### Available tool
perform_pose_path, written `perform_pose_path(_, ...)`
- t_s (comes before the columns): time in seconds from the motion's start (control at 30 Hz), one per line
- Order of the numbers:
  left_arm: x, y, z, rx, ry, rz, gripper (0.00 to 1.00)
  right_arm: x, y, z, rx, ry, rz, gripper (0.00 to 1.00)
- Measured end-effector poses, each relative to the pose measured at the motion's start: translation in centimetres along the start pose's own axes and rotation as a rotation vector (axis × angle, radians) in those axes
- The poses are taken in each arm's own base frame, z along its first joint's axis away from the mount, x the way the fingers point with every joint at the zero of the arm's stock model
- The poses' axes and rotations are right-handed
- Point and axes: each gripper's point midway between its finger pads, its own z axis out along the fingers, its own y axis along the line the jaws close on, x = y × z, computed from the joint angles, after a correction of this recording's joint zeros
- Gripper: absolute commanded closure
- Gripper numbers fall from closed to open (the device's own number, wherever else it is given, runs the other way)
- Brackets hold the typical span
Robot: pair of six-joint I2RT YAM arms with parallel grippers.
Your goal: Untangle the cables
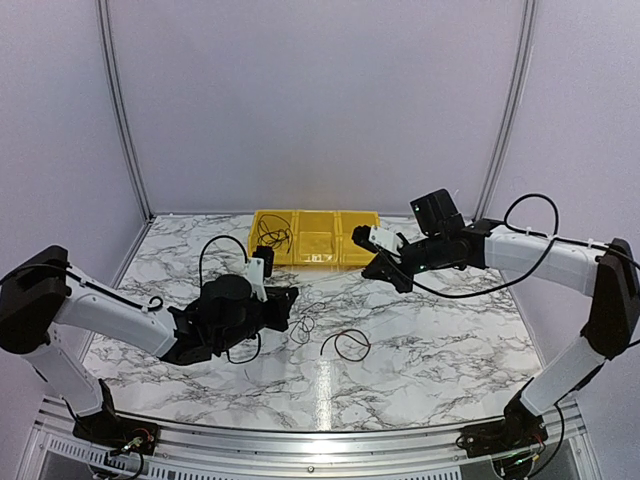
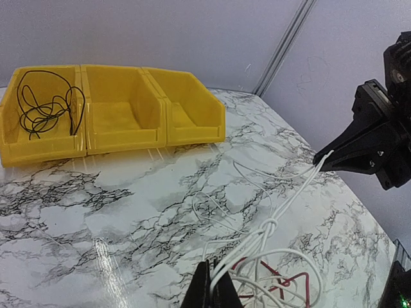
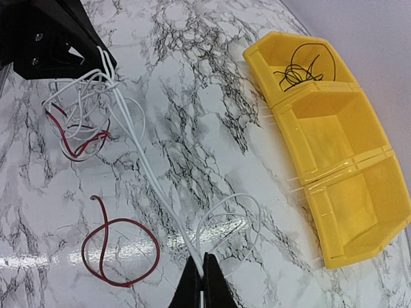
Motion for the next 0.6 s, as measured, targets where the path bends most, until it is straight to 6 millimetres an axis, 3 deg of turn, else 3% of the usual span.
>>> perform_pose_path(0.17, -1.1, -0.1, -1.3, -0.002, 0.005, 0.017, 1.00, -1.0, -0.2, -0.3, 0.017, -0.040, -0.014, 1.00)
perform_pose_path(0.3, -0.8, 0.1, -1.7, -0.004, 0.023, 0.056, 0.89, -1.2, -0.1, -0.3, 0.012, -0.052, -0.019, 1.00)
perform_pose_path(0.5, 2.9, 6.7, -2.7, -0.237, 0.134, 0.160, 0.84, 2.6, -4.6, -1.8, 0.175, 0.065, 0.057, 1.00)
perform_pose_path(0.6, 4.0, 8.0, -2.9, -0.291, 0.174, 0.197, 0.79, 3.0, -4.9, -2.0, 0.192, 0.083, 0.065, 1.00)
